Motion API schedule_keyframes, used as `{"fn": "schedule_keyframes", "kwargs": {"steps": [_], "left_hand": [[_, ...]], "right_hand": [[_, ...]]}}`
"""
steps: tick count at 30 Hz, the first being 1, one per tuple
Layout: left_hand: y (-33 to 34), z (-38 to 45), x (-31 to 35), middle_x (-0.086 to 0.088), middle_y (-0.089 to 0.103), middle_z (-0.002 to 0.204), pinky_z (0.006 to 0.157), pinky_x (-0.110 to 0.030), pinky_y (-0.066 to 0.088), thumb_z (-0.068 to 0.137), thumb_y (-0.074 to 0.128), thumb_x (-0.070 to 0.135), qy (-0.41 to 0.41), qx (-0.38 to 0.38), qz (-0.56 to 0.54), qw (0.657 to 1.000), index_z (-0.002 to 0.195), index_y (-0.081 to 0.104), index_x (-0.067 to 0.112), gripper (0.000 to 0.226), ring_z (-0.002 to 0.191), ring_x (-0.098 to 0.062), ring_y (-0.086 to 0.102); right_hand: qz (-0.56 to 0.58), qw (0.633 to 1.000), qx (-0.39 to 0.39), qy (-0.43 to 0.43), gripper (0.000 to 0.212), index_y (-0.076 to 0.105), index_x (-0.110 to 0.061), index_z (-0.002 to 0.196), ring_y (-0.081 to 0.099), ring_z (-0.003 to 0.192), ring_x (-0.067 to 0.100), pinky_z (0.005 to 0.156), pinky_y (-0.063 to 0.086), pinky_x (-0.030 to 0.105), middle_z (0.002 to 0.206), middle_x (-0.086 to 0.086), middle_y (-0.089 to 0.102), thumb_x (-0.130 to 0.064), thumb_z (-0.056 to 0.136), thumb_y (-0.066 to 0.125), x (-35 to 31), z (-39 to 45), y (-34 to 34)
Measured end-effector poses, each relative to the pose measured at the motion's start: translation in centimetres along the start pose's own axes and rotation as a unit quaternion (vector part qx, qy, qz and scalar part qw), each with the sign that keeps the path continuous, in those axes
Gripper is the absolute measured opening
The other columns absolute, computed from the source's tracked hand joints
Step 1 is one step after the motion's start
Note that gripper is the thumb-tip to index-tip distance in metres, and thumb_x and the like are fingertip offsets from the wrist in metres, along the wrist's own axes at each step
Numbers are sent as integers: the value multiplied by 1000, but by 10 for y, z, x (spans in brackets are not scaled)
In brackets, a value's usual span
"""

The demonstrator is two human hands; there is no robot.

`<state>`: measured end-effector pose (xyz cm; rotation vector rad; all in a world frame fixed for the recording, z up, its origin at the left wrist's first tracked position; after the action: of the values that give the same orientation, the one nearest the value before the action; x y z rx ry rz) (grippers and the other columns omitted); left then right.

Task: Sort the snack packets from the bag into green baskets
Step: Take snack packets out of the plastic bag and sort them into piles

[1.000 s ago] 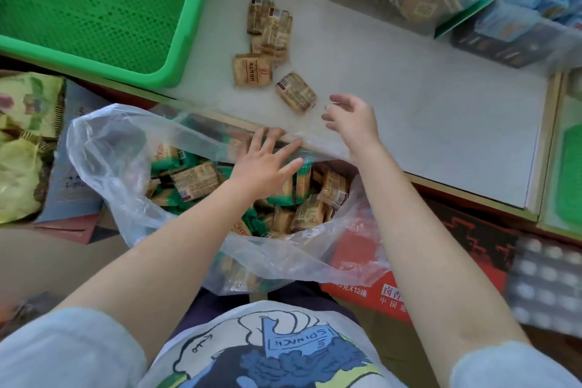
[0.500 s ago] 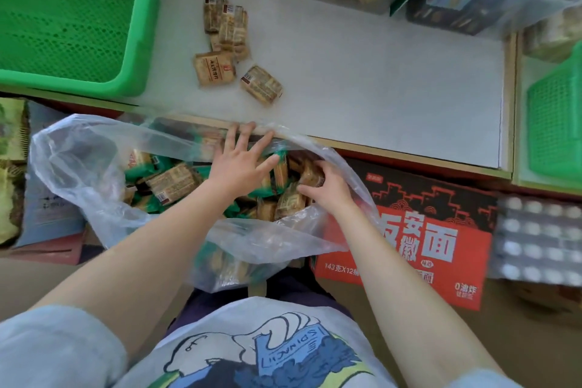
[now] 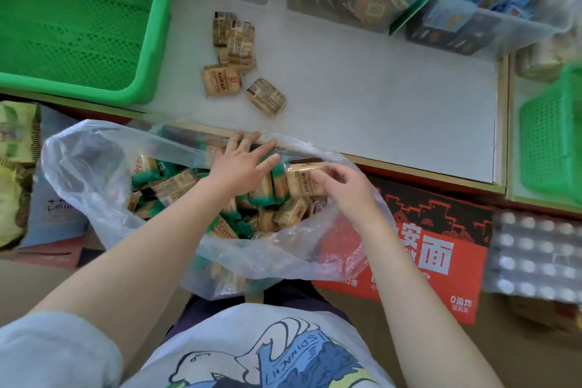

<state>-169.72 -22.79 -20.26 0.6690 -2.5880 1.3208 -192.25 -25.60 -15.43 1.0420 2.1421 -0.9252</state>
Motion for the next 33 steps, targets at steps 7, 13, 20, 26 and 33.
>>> {"fn": "schedule_keyframes", "kwargs": {"steps": [7,13,20,26,33], "left_hand": [[-2,-14,-54,-2,-16,167,123,-55,-8,99,15,66,-28,78,66,994,156,7,49,60,152,-32,-18],[-5,-14,-65,2,-18,166,122,-56,-7,96,14,72,-40,25,12,999,155,8,52,63,151,-28,-23],[-4,-15,-66,0,-20,166,121,-59,-6,96,15,73,-37,20,6,999,156,8,51,64,151,-30,-24],[-6,-14,-65,1,-23,165,121,-59,-7,96,14,73,-43,1,12,999,155,4,51,64,150,-30,-27],[-7,-13,-63,0,-23,165,121,-59,-6,96,18,73,-51,-10,14,999,155,3,51,65,149,-30,-27]], "right_hand": [[147,987,41,49,18,64,-10,104,69,83,22,66,55,29,105,17,74,-26,97,67,-57,47,15],[138,989,25,34,33,63,-12,118,70,99,27,59,57,28,119,12,67,-26,91,74,-108,129,81],[77,988,32,132,65,44,-16,145,63,106,31,57,60,32,140,10,52,-41,91,72,-90,155,101],[158,981,-70,85,53,44,2,143,66,102,28,74,61,30,121,15,63,-20,99,64,-115,162,129],[139,987,-80,1,36,51,-5,132,73,97,28,88,60,36,113,17,69,-16,100,61,-119,97,96]]}}
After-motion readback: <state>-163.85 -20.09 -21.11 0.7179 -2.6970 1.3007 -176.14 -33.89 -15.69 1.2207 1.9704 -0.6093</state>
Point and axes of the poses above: each hand's wrist, its own z-axis towards the middle knuckle, its own y-axis out of the palm, x = y × z, the point moved 3 cm from there along z, towards the middle knuckle
